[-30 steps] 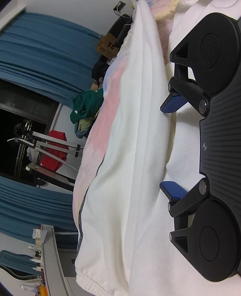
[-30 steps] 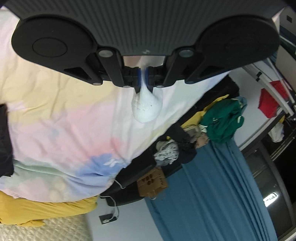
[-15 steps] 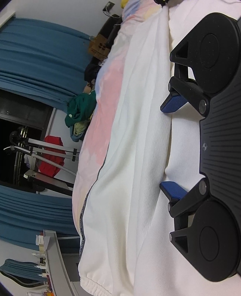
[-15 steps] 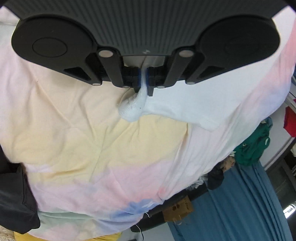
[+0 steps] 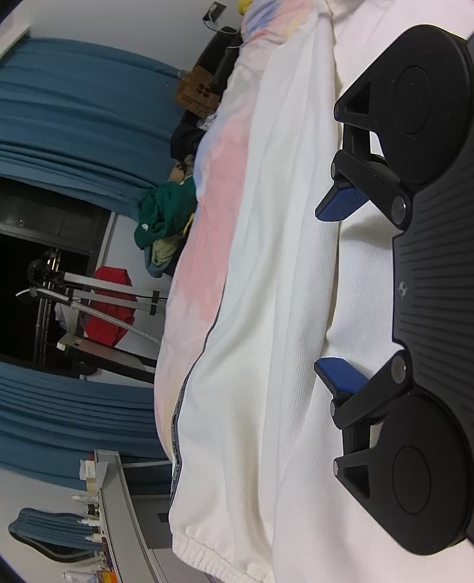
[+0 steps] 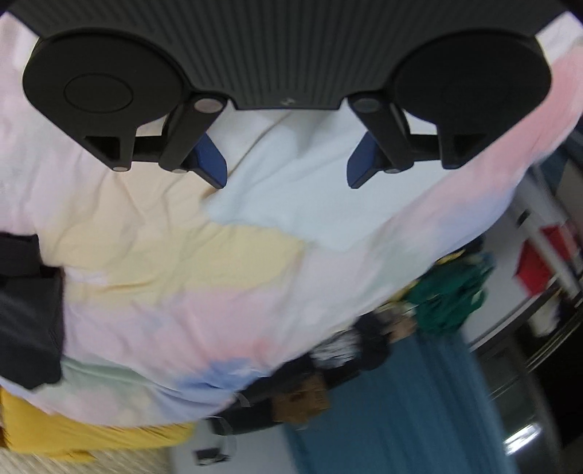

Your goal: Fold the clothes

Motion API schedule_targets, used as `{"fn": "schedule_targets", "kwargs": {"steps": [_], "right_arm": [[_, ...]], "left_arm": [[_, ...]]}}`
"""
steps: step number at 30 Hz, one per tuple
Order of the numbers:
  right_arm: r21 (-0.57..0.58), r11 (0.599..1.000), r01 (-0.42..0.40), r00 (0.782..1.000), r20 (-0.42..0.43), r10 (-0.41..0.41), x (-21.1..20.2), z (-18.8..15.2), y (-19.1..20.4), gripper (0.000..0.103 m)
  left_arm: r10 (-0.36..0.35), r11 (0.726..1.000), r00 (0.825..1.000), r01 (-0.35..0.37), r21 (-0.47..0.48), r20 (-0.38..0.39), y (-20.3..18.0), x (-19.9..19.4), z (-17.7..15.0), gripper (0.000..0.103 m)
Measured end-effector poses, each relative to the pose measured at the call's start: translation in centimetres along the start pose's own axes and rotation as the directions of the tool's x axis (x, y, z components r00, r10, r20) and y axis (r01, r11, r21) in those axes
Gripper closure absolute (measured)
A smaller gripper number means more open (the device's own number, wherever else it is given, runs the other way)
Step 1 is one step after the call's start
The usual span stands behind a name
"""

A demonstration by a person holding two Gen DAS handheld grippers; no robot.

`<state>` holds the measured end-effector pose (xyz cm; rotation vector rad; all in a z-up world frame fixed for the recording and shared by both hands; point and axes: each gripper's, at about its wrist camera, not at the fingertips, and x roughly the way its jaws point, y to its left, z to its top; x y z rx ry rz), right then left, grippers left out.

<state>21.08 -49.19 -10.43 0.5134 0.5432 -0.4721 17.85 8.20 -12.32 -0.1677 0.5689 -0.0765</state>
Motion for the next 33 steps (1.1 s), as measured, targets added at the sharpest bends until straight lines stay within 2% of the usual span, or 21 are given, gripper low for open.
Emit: {"fn": "schedule_targets", "kwargs": {"steps": [3,6,11,15,18,22,25,29,33], "right_arm": [[-0.032,0.995,-0.095,0.995,-0.037,0.094,-3.2,-1.0,2.4,0.029],[-0.062,0.98,-0.187,0.98,-0.075,0.182,-6.2,-2.5,4.9,0.029],[-0.144,0.948,-0.283,0.959,-0.08,0.273,-10.6,-5.3,8.0,0.029],[-0.267,0.916,-0.298,0.954,-0.051,0.296,-12.8,-8.3,9.3,0.029],[-0.286,0.901,-0.326,0.945,-0.072,0.319,-13.2,-10.4,9.3,0.029],[-0.282,0.902,-0.327,0.945,-0.116,0.306,-12.9,-12.6,8.7,0.029],[-0.263,0.908,-0.327,0.945,-0.11,0.308,-12.8,-12.4,8.4,0.029],[-0.222,0.927,-0.301,0.953,-0.115,0.281,-12.5,-12.4,7.4,0.029],[-0.132,0.953,-0.273,0.954,-0.163,0.251,-11.6,-12.2,5.4,0.029]], "left_arm": [[0.009,1.0,1.0,-0.009,0.016,0.005,-0.6,-1.2,-0.1,0.019],[0.017,0.999,1.0,-0.017,0.033,0.009,-1.1,-2.4,-0.3,0.019],[0.022,0.996,1.0,-0.024,0.087,0.015,-2.8,-4.8,-0.7,0.019],[-0.003,0.995,1.0,0.0,0.101,0.025,-3.3,-6.6,-1.0,0.019],[-0.017,0.998,1.0,0.016,0.067,0.008,-3.0,-7.5,-1.0,0.019],[-0.005,1.0,1.0,0.005,0.007,-0.025,-2.0,-8.6,-1.0,0.019],[0.026,0.998,0.997,-0.031,-0.062,-0.076,-0.2,-9.9,-1.0,0.019],[0.09,0.984,0.992,-0.103,-0.146,-0.091,3.2,-12.7,-0.8,0.019],[0.162,0.949,0.98,-0.186,-0.256,-0.111,7.8,-15.7,-0.2,0.019]]}}
